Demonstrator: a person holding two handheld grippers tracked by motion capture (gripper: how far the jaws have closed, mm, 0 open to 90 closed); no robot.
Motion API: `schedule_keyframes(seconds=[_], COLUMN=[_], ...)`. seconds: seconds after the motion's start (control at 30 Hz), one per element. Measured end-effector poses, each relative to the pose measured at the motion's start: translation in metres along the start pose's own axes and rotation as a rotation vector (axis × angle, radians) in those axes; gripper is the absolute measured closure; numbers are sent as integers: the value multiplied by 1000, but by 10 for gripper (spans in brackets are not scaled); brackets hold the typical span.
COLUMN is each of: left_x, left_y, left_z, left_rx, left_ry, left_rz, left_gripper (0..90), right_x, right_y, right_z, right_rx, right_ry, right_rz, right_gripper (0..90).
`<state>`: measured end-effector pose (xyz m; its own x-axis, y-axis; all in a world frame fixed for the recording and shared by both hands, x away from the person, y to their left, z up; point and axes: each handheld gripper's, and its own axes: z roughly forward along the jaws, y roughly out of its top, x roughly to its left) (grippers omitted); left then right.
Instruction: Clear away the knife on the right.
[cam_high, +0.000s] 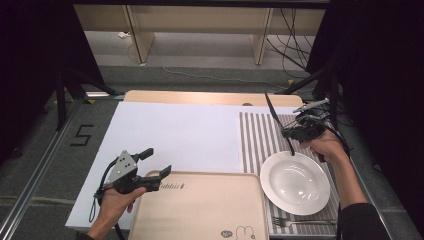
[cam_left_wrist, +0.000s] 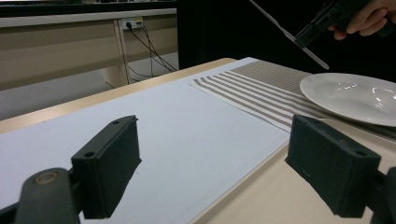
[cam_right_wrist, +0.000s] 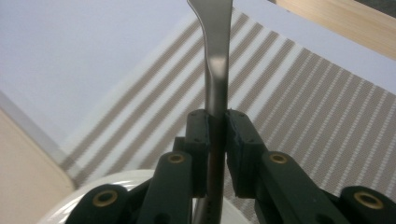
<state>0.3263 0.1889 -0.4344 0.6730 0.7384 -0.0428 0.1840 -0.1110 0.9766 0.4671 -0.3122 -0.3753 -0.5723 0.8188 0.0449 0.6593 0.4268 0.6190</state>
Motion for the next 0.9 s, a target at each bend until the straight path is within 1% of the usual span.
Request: schedule_keyframes(seconds=[0.07,0.13,0.2,0.23,0.27,0.3,0.33,0.37,0.4,0.43,0.47,0.5,0.53,0.6,0.63,0.7,0.77,0.83,0.87,0.9], left_x=[0,0,0,0,0,0,0,0,0,0,0,0,0,0,0,-1,-1,-2,-2,-2], left_y=[0,0,0,0,0,0,0,0,0,0,0,0,0,0,0,1,1,2,3,3], left_z=[0,0,0,0,0,0,0,0,0,0,0,0,0,0,0,0,0,-1,-1,-1], left_rx=[-2,-1,-2,-4,-5,-4,-4,-5,-6,-5,-5,-4,-3,-3,-4,-5,-13,-10,-14,-14], left_ry=[1,0,-1,0,-1,-1,0,0,-1,-1,0,0,0,0,0,0,-5,-5,-7,-8], left_rz=[0,0,0,-1,-2,-2,-1,-2,-2,-3,-2,-2,-2,-1,-2,-2,0,9,9,11], left_gripper=[164,164,164,164,164,164,164,164,164,164,164,164,164,164,164,164,164,164,164,164], right_x=[6,15,21,25,27,30,31,34,36,38,39,41,43,47,49,53,58,62,65,68], right_y=[-2,-3,-4,-5,-5,-6,-6,-6,-6,-7,-7,-8,-8,-10,-10,-11,-11,-13,-15,-16], right_z=[0,-1,-2,-3,-4,-3,-3,-3,-4,-3,-3,-3,-3,-2,-4,-6,-9,-11,-12,-12], right_rx=[-38,-47,-67,-81,-87,-103,-101,-114,-105,-115,-113,-125,-117,-126,-116,-130,-142,-160,-162,-153], right_ry=[20,28,51,69,81,92,101,104,120,133,147,153,166,175,190,209,204,221,215,220], right_rz=[-29,-25,-43,-23,-33,-19,-24,-18,-12,-1,-4,-4,-10,-10,-10,-7,-5,-2,2,-4], right_gripper=[804,803,803,803,803,804,804,804,804,804,804,804,804,804,804,804,804,804,804,804])
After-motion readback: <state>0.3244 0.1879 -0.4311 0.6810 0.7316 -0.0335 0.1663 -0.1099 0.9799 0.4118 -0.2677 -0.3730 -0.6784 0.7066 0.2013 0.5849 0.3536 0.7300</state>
